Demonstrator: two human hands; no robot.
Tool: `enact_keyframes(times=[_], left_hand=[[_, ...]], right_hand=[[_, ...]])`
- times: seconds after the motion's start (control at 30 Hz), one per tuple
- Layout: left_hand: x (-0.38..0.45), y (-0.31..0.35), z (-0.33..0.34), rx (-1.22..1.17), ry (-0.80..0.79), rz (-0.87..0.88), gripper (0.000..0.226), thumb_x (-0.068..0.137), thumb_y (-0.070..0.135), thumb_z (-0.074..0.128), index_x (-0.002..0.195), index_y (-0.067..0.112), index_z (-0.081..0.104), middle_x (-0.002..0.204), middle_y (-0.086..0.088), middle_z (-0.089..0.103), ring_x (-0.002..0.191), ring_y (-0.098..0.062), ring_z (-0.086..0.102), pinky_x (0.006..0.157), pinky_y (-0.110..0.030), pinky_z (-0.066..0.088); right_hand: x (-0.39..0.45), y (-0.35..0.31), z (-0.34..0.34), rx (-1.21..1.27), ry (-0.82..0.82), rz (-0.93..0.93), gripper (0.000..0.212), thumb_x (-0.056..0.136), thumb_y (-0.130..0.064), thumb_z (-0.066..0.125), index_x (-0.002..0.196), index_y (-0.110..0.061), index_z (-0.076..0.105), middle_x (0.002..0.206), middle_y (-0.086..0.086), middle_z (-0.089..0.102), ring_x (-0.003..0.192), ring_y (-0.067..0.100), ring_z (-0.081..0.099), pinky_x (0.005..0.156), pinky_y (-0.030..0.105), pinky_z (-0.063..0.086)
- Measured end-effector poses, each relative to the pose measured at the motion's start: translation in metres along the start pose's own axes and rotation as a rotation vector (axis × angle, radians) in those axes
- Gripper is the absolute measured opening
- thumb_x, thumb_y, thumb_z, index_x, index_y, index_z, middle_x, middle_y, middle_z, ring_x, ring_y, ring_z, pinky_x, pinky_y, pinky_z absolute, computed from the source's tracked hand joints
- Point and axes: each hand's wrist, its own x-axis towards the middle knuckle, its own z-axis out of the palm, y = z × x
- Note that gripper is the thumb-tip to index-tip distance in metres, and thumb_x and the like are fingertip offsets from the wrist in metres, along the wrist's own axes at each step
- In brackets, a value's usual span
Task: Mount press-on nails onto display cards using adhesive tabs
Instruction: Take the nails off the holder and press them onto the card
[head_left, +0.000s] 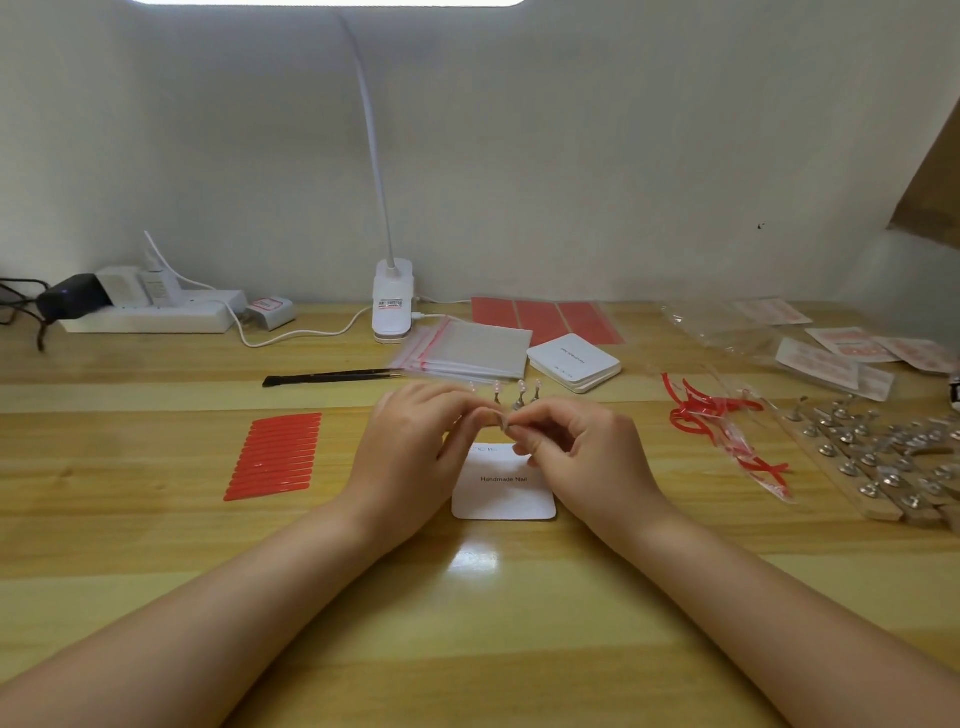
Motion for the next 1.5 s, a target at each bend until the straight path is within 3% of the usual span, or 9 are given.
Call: enact_keyframes(times=[0.23, 0.33, 0.47, 0.6, 0.73, 0.9, 1.17, 1.4, 1.5], left_hand=[[0.000, 0.003, 0.000, -0.105, -0.013, -0.029, 0.028, 0.088, 0.044, 0.056, 0.096, 0.022, 0.071, 0.092, 0.013, 0.067, 0.088, -0.010, 0.059, 0.082, -0.045, 0.047], [0.000, 0.000, 0.001, -0.192, -0.017, -0.100, 0.019, 0.084, 0.039, 0.071, 0.095, 0.023, 0.070, 0.091, 0.013, 0.066, 0.087, -0.008, 0.058, 0.084, -0.042, 0.047], [-0.001, 0.001, -0.001, -0.194, 0.032, -0.151, 0.019, 0.084, 0.035, 0.070, 0.098, 0.023, 0.065, 0.093, 0.015, 0.064, 0.088, -0.005, 0.059, 0.080, -0.035, 0.050], [0.002, -0.011, -0.004, -0.032, 0.101, -0.379, 0.019, 0.092, 0.035, 0.060, 0.105, 0.024, 0.052, 0.092, 0.019, 0.060, 0.092, -0.012, 0.062, 0.084, -0.041, 0.049], [0.002, -0.018, -0.004, 0.016, -0.016, -0.531, 0.015, 0.097, 0.038, 0.051, 0.107, 0.030, 0.043, 0.086, 0.018, 0.063, 0.094, -0.020, 0.063, 0.085, -0.042, 0.047], [0.003, -0.014, -0.004, -0.102, -0.082, -0.513, 0.014, 0.095, 0.038, 0.055, 0.104, 0.032, 0.045, 0.092, 0.011, 0.072, 0.091, -0.005, 0.065, 0.074, -0.023, 0.047], [0.003, -0.012, -0.003, -0.219, -0.134, -0.487, 0.012, 0.095, 0.034, 0.057, 0.097, 0.033, 0.045, 0.089, 0.010, 0.073, 0.088, 0.002, 0.067, 0.087, -0.035, 0.052], [0.004, -0.011, -0.004, -0.232, -0.136, -0.491, 0.012, 0.095, 0.032, 0.057, 0.094, 0.034, 0.045, 0.089, 0.010, 0.073, 0.090, -0.001, 0.067, 0.087, -0.039, 0.052], [0.003, -0.011, -0.004, -0.242, -0.138, -0.496, 0.011, 0.096, 0.031, 0.056, 0.097, 0.032, 0.046, 0.088, 0.009, 0.073, 0.089, -0.003, 0.068, 0.087, -0.041, 0.052]], right_hand=[[0.000, 0.000, 0.000, 0.026, 0.001, 0.002, 0.009, 0.086, -0.008, 0.071, 0.091, -0.013, 0.076, 0.080, 0.000, 0.073, 0.070, 0.008, 0.069, 0.068, 0.034, 0.058], [0.000, -0.001, 0.000, 0.028, -0.004, 0.005, 0.008, 0.087, -0.009, 0.071, 0.092, -0.012, 0.076, 0.080, 0.000, 0.073, 0.071, 0.008, 0.069, 0.068, 0.033, 0.057], [0.000, -0.001, 0.000, 0.036, 0.013, 0.045, 0.006, 0.087, -0.013, 0.070, 0.088, -0.019, 0.073, 0.073, -0.002, 0.072, 0.068, 0.010, 0.069, 0.067, 0.033, 0.057], [0.000, -0.001, -0.001, 0.083, 0.064, 0.128, 0.014, 0.087, -0.013, 0.069, 0.080, -0.026, 0.067, 0.070, -0.002, 0.071, 0.068, 0.011, 0.070, 0.067, 0.033, 0.058], [0.001, -0.002, -0.003, 0.129, 0.035, 0.191, 0.016, 0.085, -0.012, 0.070, 0.076, -0.025, 0.068, 0.069, -0.001, 0.072, 0.068, 0.014, 0.072, 0.063, 0.033, 0.059], [0.006, -0.002, -0.004, 0.001, 0.045, 0.216, 0.008, 0.080, -0.028, 0.076, 0.074, -0.031, 0.072, 0.067, -0.006, 0.071, 0.063, 0.012, 0.067, 0.066, 0.036, 0.057], [0.018, -0.005, -0.002, -0.137, -0.033, 0.237, 0.017, 0.080, -0.035, 0.076, 0.069, -0.022, 0.074, 0.050, -0.017, 0.057, 0.052, -0.001, 0.050, 0.056, 0.022, 0.038], [0.025, -0.004, 0.015, -0.292, -0.057, 0.168, 0.020, 0.083, -0.038, 0.072, 0.073, -0.020, 0.075, 0.054, -0.012, 0.055, 0.059, 0.005, 0.050, 0.056, 0.025, 0.034], [0.027, 0.001, 0.022, -0.353, -0.041, 0.158, 0.021, 0.085, -0.040, 0.068, 0.077, -0.022, 0.075, 0.056, -0.012, 0.053, 0.072, 0.018, 0.056, 0.061, 0.027, 0.032]])
